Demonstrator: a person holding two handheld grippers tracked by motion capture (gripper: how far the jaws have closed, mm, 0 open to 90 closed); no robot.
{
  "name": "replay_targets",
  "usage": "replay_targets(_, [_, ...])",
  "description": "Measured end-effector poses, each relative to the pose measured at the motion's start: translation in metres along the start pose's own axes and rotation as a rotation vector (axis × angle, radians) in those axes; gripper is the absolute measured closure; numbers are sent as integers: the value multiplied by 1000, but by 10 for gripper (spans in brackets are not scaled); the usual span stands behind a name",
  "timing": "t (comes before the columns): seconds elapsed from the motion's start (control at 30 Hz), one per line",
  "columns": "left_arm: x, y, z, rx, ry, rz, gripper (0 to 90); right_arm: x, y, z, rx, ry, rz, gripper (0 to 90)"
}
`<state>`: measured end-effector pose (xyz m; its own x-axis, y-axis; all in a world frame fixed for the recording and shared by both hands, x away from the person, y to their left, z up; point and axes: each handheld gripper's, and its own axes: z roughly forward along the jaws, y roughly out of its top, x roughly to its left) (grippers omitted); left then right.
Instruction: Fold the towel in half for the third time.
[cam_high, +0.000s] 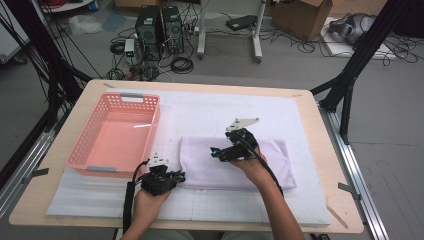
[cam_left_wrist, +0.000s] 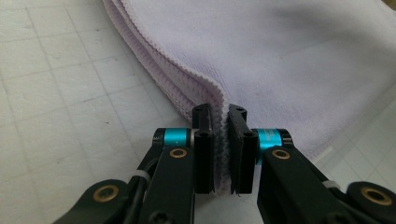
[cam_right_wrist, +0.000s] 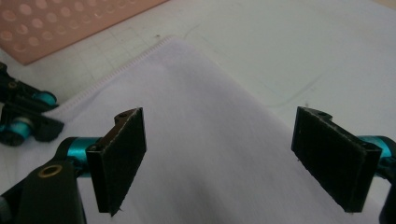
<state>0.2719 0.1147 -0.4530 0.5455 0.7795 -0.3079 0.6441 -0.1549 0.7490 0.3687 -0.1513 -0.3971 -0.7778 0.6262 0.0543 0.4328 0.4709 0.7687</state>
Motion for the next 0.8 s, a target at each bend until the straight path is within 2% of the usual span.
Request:
replay_targets(0.07, [0,0,0,-1,0,0,824,4,8,11,17,33,-8,167])
replay_targets(0.17, [0,0,0,-3,-3,-4,823,10,19,29,55,37,-17,167])
replay_targets(0.27, [2,0,-1,0,-13,-9,821,18,29,45,97,29,-55,171])
replay_targets(0.33, [3,0,-1,2,-21,-27,817,23,34,53,109,21,-67,198])
replay_targets(0.43, [4,0,-1,-1,-22,-33,815,25,38,63,135,18,-73,229])
replay_targets(0.53, [6,-1,-1,-4,-33,-74,816,24,41,73,157,10,-64,237])
replay_targets(0.6, [7,-1,-1,-5,-38,-86,817,25,42,81,174,12,-61,246])
replay_targets(0.8, [8,-1,-1,-4,-43,-85,817,30,43,102,200,16,-83,264])
